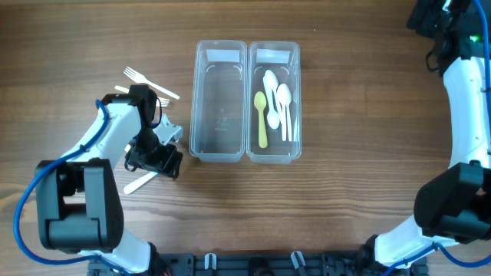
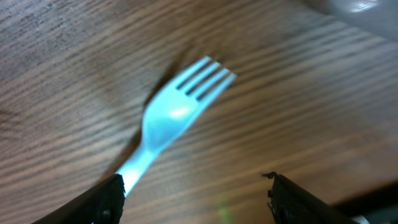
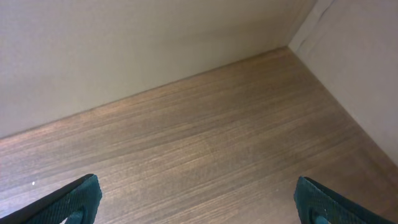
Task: Pack container
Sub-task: 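Reach the left gripper to the forks and grasp the blue fork, then carry the blue fork into the left container and release it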
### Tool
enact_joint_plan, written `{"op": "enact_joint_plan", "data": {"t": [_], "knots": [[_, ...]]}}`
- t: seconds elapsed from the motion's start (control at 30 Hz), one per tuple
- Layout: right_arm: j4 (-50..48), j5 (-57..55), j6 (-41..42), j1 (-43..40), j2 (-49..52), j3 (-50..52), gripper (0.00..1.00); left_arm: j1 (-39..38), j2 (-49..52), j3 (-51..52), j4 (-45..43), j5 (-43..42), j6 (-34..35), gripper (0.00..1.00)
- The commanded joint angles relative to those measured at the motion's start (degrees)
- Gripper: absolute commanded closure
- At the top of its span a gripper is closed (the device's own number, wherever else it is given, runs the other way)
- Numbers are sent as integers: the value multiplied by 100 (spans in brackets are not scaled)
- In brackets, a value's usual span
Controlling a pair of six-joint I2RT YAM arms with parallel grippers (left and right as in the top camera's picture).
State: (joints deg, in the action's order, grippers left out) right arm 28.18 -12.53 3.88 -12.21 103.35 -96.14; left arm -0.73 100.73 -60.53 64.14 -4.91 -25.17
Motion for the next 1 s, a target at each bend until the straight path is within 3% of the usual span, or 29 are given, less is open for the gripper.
{"op": "enact_joint_plan", "data": {"t": [0.0,0.27,0.8,0.9,0.97], "knots": [[-11,-98,63,13,-70,-103,0,328,44,184,-179,227,-15,21],[-11,-98,63,13,-70,-103,0,713,44,254,-603,240,-463,23],[-11,-98,61,13,-70,-103,0,590,48,944,-1388,-105,-461,27],[-11,-98,61,13,-70,-103,0,544,50,1012,-1399,-184,-461,30],[-11,-98,61,13,-70,-103,0,492,50,1169,-1403,-348,-461,38]]}}
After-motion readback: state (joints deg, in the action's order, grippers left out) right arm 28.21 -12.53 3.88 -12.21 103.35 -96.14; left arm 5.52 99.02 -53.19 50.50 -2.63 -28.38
